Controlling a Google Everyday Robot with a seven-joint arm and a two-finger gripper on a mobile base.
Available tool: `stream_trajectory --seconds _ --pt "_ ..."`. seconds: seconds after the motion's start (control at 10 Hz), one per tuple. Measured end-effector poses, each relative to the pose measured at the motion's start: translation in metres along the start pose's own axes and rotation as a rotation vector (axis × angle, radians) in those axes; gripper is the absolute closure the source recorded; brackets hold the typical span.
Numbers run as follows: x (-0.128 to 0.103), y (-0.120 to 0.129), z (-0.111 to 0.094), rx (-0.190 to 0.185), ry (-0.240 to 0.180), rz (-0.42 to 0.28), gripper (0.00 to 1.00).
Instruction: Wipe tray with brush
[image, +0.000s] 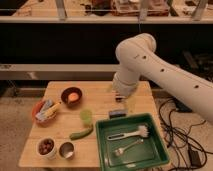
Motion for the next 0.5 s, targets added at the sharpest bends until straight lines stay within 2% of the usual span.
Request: stream_trajectory --seconds 0.2,0.5 --pt "-0.001 0.001 0.007 -0.009 -0.001 0.004 0.20" --pt "0.000 0.010 0.037 -0.036 -0.017 0.022 0.20"
